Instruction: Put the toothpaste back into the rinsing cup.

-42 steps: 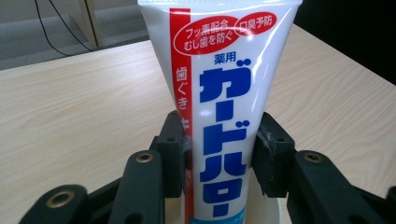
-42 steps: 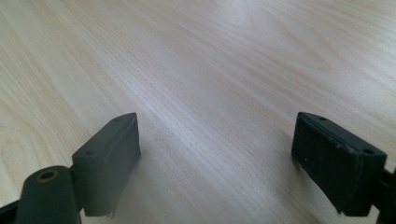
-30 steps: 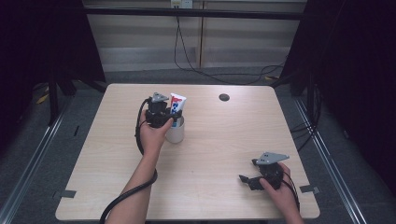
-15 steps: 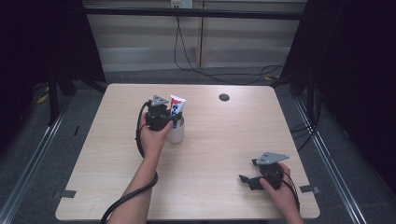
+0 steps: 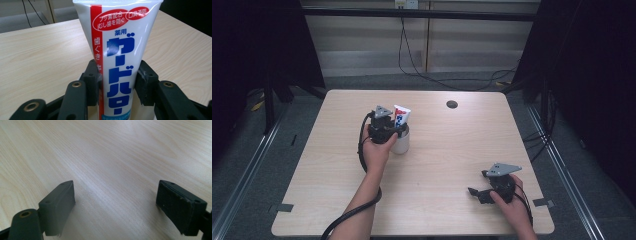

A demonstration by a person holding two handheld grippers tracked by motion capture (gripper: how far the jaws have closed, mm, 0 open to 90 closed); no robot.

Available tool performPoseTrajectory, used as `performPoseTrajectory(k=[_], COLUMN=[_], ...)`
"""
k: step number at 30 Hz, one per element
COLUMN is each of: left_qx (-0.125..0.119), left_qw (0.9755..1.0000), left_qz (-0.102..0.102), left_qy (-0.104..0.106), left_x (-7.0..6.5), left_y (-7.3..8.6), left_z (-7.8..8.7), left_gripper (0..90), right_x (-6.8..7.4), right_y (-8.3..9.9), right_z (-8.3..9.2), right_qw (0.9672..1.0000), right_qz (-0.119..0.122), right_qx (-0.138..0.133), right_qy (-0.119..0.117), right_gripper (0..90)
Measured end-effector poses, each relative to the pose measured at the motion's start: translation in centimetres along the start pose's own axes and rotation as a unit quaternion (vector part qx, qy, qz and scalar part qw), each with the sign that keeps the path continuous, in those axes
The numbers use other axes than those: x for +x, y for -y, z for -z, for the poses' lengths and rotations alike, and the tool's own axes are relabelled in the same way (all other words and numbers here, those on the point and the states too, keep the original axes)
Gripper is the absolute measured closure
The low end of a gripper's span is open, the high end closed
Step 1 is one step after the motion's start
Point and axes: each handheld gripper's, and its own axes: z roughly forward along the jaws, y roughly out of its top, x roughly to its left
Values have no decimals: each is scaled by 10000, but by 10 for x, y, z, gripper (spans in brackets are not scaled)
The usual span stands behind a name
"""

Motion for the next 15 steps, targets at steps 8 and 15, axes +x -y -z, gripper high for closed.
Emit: performPoseTrajectory(k=[8, 15], left_qx=[-48, -26], left_qw=[10000, 10000], left_qz=[-55, -78], left_qy=[1, -19], left_x=[-1, -3], left_y=[3, 5], left_z=[1, 1], left_gripper=[596, 591], right_x=[0, 0], right_y=[0, 0], right_z=[0, 0], right_qw=[10000, 10000], right_qz=[1, 1], right_qx=[1, -2], right_qy=[0, 2], right_gripper=[149, 149])
